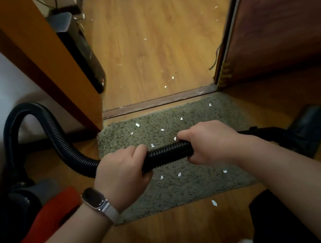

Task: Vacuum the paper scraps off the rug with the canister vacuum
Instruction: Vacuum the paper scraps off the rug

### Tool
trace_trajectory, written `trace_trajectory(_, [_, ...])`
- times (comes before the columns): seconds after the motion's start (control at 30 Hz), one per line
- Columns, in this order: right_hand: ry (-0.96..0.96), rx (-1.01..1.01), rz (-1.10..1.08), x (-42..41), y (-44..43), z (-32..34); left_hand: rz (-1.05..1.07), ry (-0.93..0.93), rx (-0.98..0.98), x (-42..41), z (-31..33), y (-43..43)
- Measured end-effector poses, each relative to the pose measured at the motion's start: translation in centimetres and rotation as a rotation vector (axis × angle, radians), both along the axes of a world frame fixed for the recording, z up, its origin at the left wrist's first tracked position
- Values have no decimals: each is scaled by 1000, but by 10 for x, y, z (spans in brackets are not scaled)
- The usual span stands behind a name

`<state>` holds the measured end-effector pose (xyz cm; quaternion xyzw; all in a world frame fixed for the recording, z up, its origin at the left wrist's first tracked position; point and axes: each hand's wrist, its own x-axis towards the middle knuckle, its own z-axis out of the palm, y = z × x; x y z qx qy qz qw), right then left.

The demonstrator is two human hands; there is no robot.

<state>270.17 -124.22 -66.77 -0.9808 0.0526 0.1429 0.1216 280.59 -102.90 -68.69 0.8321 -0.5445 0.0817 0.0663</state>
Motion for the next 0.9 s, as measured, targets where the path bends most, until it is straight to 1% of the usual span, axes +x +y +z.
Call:
trace_trajectory(0.07, [5,13,-16,2,4,2,-56,-75,-32,8,-5,-4])
trace_trajectory(0.1, [12,18,-21,3,6,3,-64,-82,-30,12,-7,-5])
trace_trajectory(0.23, [60,51,-66,10,13,5,63,43,54,18,-10,-3])
trace_trajectory(0.3, [45,45,-104,15,16,6,155,148,109,22,-6,-5])
trace_trajectory(0.33, [24,28,-119,19,18,6,190,242,127,25,-3,-5])
trace_trajectory(0.4, [-32,-18,-132,28,20,5,239,495,150,31,3,-4])
trace_trajectory(0.53, [-131,-32,-120,42,26,2,256,1110,142,40,11,1])
trace_trajectory(0.6, [-189,-8,-98,47,30,-1,205,1319,183,44,13,6])
trace_trajectory(0.67, [-259,19,-100,53,32,-4,156,1457,180,46,13,12])
trace_trajectory(0.73, [-317,101,-162,59,35,-9,156,1530,124,43,12,14])
trace_trajectory(0.8, [-360,252,-295,65,39,-12,168,1542,49,38,12,12])
trace_trajectory(0.87, [-360,457,-498,72,45,-11,182,1495,-8,34,11,10])
trace_trajectory(0.9, [-345,617,-621,75,47,-9,189,1455,-24,32,11,9])
